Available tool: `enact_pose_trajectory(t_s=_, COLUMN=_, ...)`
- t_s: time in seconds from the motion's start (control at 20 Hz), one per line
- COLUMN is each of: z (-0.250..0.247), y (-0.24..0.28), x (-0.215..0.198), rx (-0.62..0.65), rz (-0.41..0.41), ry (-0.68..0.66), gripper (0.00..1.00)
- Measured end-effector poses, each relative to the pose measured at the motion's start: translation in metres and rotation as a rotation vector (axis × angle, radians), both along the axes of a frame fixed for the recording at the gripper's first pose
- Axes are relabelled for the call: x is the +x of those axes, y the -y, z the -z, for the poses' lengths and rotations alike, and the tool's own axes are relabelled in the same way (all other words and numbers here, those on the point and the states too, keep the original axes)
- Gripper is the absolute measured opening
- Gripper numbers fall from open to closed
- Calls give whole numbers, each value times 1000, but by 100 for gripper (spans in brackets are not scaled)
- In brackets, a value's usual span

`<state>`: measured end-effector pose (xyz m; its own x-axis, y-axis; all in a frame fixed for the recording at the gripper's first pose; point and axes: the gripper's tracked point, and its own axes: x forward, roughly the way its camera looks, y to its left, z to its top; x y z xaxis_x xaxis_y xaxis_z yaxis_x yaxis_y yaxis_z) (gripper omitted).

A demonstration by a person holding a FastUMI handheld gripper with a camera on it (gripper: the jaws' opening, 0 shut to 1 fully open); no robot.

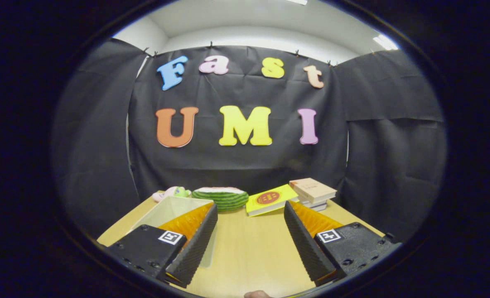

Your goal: Open the storage box then place both shoes into the box .Put the left shoe in first, then the right shoe, with the right side of both shoes facing outward in a uniform manner.

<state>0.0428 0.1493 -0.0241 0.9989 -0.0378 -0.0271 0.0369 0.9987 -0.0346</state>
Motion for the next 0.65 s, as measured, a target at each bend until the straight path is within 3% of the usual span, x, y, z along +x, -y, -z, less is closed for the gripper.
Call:
enact_pose_trajectory(t_s=0.3, z=-10, y=-18, x=-36, rx=2, rz=-75, ry=29, gripper=100)
enact_pose_trajectory(t_s=0.65, z=-27, y=-9, x=-52, rx=6, rz=-55, ry=62, gripper=100)
